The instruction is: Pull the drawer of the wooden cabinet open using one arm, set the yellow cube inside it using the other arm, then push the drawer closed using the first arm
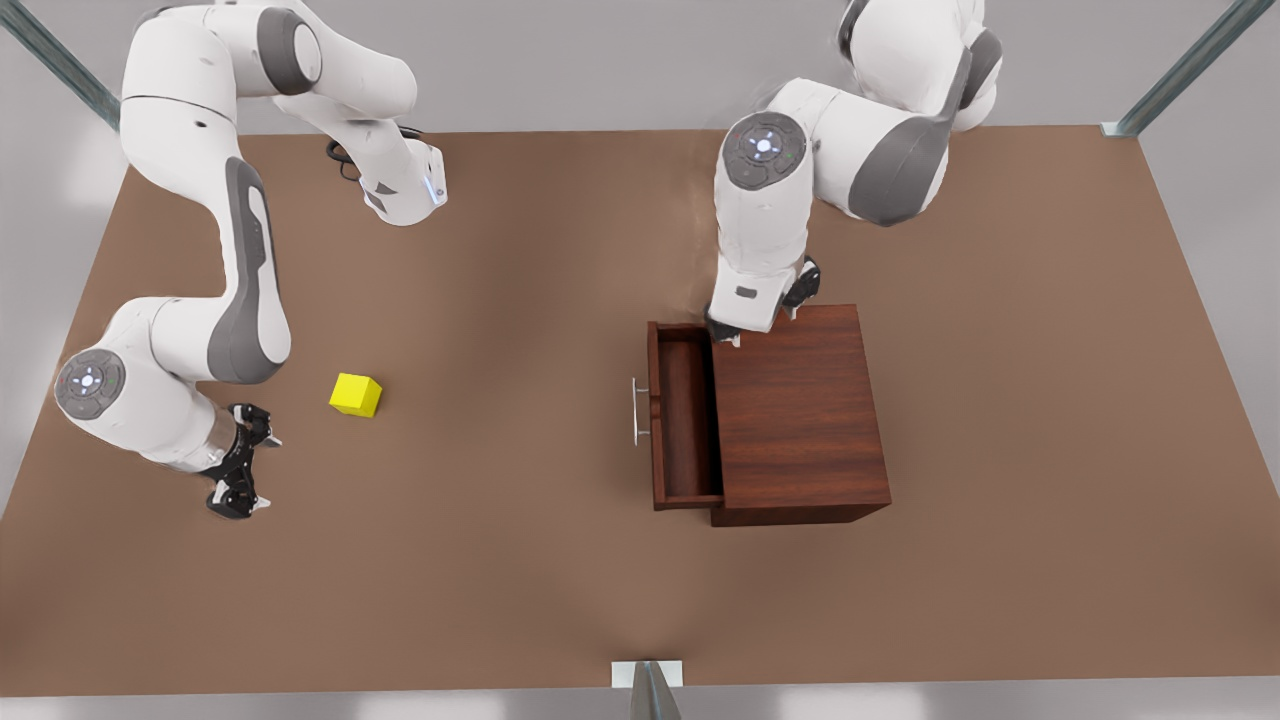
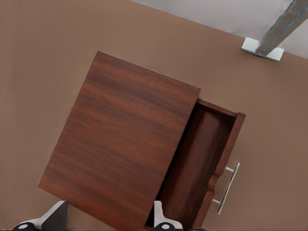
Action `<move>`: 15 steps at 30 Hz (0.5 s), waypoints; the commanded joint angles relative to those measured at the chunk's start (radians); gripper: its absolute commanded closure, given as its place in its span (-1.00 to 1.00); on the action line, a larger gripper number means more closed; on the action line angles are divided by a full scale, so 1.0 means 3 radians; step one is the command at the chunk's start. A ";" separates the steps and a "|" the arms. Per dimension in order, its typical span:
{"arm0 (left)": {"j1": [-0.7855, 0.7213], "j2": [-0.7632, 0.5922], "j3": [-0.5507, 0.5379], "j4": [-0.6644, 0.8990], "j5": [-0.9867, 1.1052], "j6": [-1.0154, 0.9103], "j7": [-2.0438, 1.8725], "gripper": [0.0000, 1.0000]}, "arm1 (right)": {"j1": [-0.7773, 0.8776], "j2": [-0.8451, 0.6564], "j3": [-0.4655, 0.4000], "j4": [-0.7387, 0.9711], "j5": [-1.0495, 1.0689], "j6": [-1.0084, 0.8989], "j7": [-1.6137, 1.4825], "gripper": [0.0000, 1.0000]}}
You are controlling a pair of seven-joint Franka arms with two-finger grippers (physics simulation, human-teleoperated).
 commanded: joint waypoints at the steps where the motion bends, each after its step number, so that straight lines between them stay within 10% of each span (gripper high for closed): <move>1: 0.0531 -0.0531 0.0008 -0.0795 -0.0532 -0.0098 0.2915 -1.00 | 0.0032 -0.0085 0.0004 -0.0289 -0.0024 0.0357 0.0182 -1.00; 2: 0.0699 -0.1429 0.0069 -0.2434 -0.0552 0.1249 0.3017 -1.00 | 0.0022 -0.0141 -0.0001 -0.0371 -0.0024 0.0362 0.0182 -1.00; 9: 0.1446 -0.1069 0.0126 -0.1749 -0.0691 0.1091 0.3483 -1.00 | 0.0063 -0.1302 0.0004 -0.2314 -0.0029 0.1329 0.0182 -1.00; 15: 0.1462 -0.1049 0.0116 -0.1836 -0.0460 0.0886 0.3488 -1.00 | 0.0032 -0.0919 0.0004 -0.2632 -0.0019 0.1569 0.0156 -1.00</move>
